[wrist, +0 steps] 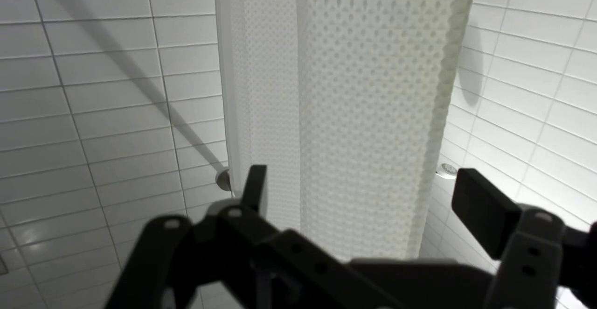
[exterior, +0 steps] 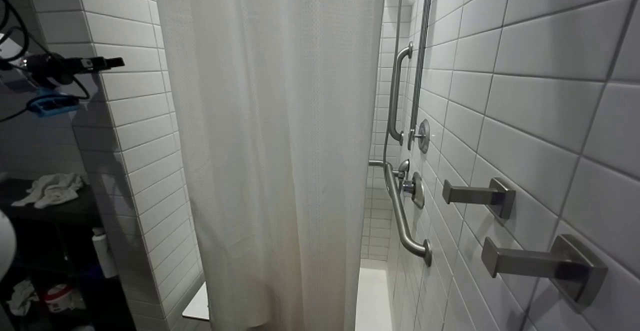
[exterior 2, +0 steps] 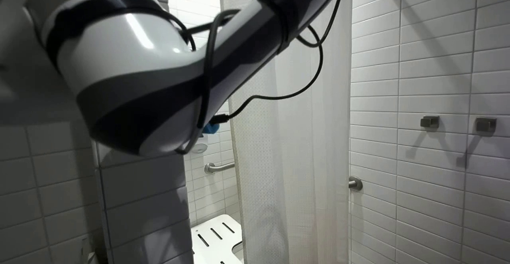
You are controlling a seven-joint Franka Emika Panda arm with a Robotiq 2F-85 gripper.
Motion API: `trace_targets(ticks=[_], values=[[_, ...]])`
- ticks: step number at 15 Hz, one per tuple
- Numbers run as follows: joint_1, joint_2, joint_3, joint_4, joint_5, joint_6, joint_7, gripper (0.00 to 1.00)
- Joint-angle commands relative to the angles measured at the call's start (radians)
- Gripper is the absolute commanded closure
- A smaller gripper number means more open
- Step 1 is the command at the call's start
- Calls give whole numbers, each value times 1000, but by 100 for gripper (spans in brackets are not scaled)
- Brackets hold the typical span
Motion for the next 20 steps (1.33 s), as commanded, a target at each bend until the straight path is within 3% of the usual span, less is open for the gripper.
trace_targets(ticks=[1,11,17,20], values=[[-73,-80,-12,4,66,106,-1,0],[-231,-288,-115,-47,274,429,-3,0],[-288,-471,-199,-196,394,672,-28,0],[-302,-559,-228,-284,382,760,-53,0]])
